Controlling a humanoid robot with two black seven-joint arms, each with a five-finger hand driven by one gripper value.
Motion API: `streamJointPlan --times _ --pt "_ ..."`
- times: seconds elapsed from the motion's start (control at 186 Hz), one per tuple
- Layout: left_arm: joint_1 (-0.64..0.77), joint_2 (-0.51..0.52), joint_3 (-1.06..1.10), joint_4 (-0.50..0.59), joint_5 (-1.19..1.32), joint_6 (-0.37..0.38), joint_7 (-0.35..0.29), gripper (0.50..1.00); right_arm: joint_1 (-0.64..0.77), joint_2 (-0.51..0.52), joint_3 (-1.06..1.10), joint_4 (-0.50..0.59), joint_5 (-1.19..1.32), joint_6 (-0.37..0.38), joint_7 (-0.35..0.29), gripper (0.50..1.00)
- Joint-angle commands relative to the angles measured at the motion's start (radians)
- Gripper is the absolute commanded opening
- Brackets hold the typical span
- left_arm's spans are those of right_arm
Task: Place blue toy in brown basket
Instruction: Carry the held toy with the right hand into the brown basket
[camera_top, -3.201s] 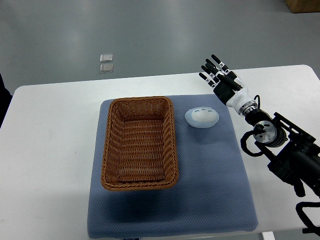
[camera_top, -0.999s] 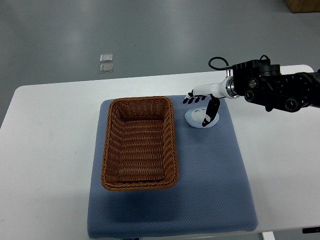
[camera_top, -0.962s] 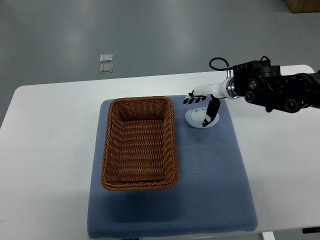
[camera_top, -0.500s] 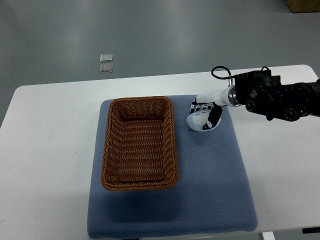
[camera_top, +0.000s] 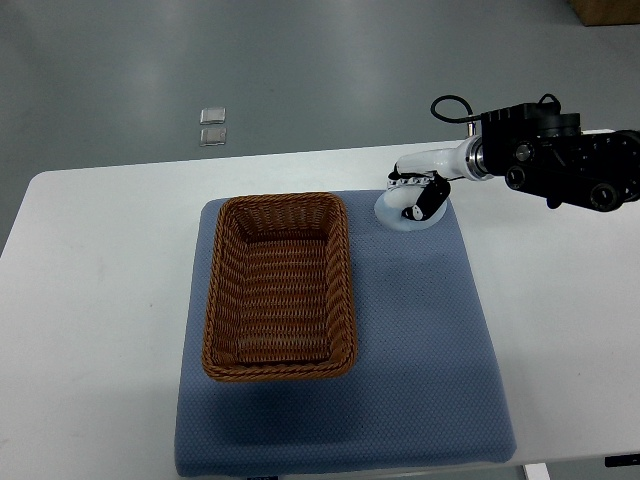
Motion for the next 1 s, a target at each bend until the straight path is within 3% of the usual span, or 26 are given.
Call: streamJointPlan --times 0.0,0.199,0.483,0.994 --pt "0.001 0.0 0.0 0.0 0.0 0.0 0.0 1.0 0.039 -0.005 0.031 0.034 0.026 0.02 -0.001 0.5" --pt "0.001 0.0 -0.002 0.001 0.0 0.0 0.0 1.0 0.085 0.046 0.053 0.056 0.092 0.017 0.004 0.5" --pt "0.001 0.0 -0.002 0.001 0.0 0.0 0.0 1.0 0.073 0.225 0.093 0.044 0.17 -0.014 0.039 0.5" --pt "0.001 0.0 -0.002 0.003 0.0 0.0 0.0 1.0 -0.057 0.366 0.087 -0.01 0.156 -0.104 0.054 0.5"
